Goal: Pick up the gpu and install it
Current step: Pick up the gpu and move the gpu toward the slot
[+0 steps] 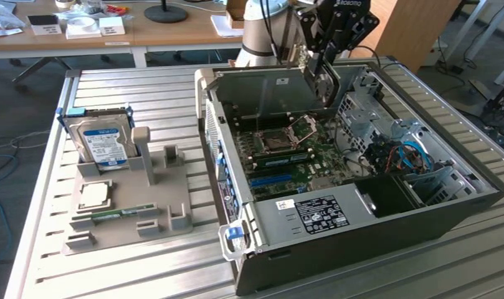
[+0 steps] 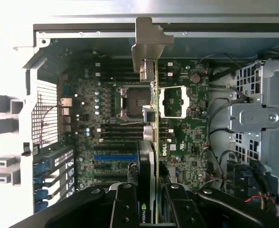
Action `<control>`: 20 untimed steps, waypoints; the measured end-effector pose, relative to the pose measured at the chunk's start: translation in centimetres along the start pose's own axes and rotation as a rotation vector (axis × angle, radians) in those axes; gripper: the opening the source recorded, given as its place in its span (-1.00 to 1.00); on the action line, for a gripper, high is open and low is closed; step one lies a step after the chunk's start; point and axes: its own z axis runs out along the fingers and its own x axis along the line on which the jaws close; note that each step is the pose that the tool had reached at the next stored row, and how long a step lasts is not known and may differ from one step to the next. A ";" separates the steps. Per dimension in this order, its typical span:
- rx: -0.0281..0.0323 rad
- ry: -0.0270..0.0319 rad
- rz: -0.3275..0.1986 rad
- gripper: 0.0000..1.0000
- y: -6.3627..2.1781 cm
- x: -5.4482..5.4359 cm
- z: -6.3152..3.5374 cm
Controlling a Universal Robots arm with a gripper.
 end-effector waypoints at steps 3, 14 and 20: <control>0.0000 0.0000 0.000 -0.47 0.02 -0.7 -0.01; -0.0001 0.0001 -0.002 -0.47 0.10 -2.7 -0.05; -0.0001 0.0001 -0.003 -0.47 0.14 -4.1 -0.07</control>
